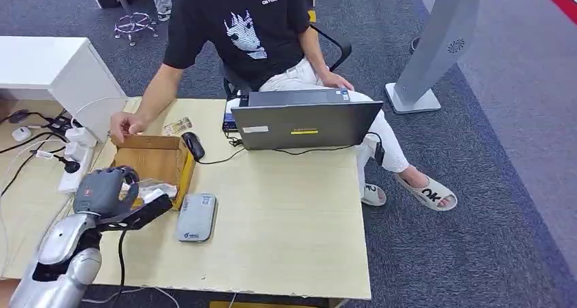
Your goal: Pass the card to the sensor for recognition and then transmit it.
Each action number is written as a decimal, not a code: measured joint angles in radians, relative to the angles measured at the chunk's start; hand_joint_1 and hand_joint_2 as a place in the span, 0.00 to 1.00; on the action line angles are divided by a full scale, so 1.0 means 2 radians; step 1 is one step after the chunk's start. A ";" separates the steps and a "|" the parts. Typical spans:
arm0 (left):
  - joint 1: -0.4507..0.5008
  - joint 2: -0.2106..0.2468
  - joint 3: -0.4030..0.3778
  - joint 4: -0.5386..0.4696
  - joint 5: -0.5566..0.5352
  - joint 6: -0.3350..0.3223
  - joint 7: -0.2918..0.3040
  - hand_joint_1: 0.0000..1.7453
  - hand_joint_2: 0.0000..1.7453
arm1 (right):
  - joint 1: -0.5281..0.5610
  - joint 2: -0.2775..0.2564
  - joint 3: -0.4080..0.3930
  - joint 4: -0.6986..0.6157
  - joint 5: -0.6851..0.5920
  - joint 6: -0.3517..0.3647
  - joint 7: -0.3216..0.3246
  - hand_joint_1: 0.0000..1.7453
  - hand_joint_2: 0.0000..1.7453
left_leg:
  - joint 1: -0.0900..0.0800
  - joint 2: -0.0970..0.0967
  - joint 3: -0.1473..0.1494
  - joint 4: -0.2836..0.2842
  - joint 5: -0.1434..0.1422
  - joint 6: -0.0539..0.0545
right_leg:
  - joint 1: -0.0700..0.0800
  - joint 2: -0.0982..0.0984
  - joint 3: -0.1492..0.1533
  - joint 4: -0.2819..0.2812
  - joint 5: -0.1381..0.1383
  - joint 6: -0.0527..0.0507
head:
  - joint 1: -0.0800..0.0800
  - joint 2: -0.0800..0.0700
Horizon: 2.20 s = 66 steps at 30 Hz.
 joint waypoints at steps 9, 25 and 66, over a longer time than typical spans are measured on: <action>-0.012 -0.028 0.038 -0.102 -0.033 0.110 -0.016 1.00 1.00 | 0.000 0.000 0.005 0.000 0.006 -0.005 -0.001 0.00 1.00 | 0.000 0.000 0.000 0.000 0.000 0.000 | 0.000 0.000 0.000 0.000 0.000 0.000 | 0.000 0.000; -0.062 -0.044 0.050 -0.071 -0.027 0.078 -0.004 1.00 1.00 | -0.001 0.000 0.012 0.000 0.014 -0.003 0.000 0.00 1.00 | 0.000 0.000 0.000 0.000 0.000 0.000 | 0.000 0.000 0.000 0.000 0.000 0.000 | 0.000 0.000; -0.058 -0.077 0.055 -0.023 0.040 0.124 -0.043 0.00 1.00 | -0.001 -0.005 0.021 0.001 0.007 0.002 0.002 0.00 1.00 | 0.000 0.000 0.000 0.000 0.000 0.000 | 0.000 0.000 0.000 0.000 0.001 0.000 | 0.000 0.000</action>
